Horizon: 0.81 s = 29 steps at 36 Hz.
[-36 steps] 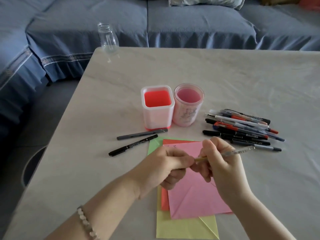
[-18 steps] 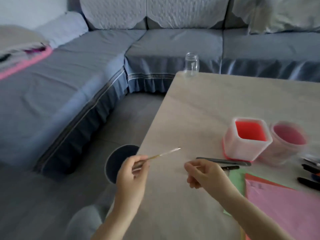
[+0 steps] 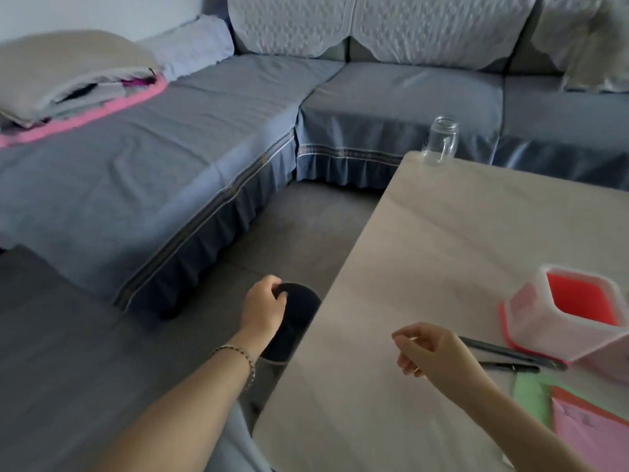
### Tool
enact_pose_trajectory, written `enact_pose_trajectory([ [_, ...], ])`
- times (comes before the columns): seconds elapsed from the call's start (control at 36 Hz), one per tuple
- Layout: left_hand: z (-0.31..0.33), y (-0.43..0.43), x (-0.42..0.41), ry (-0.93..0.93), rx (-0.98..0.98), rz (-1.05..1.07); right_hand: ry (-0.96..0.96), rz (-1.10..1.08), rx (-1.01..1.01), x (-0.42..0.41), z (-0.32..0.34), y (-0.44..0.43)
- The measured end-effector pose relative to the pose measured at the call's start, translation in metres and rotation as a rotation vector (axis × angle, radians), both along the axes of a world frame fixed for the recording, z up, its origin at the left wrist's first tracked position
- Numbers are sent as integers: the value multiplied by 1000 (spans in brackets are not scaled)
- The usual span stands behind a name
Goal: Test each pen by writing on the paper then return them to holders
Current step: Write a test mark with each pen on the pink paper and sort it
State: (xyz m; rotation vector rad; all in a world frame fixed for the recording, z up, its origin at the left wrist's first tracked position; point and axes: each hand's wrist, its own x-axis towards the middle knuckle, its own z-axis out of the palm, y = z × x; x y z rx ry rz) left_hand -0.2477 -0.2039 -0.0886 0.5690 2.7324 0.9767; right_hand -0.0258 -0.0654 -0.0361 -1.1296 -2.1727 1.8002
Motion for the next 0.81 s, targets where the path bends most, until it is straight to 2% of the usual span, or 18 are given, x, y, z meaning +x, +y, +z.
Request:
enact_pose_trajectory([
  [0.11,11,7,31,32,103,-75,-26,0,26,12,-6,5],
  [0.28,40,28,88,-66,255,-209,-57,24,98,38,-8,18],
  [0.42,60,65,148,-87,104,-539,-145,18,222,86,-2,37],
  [0.5,67,86,189,-80,79,-688,-213,-15,298,128,4,49],
  [0.64,72,113,245,-75,53,-867,-336,-67,517,203,17,70],
  [0.81,69,136,284,-33,40,-1009,-437,-191,675,280,23,101],
])
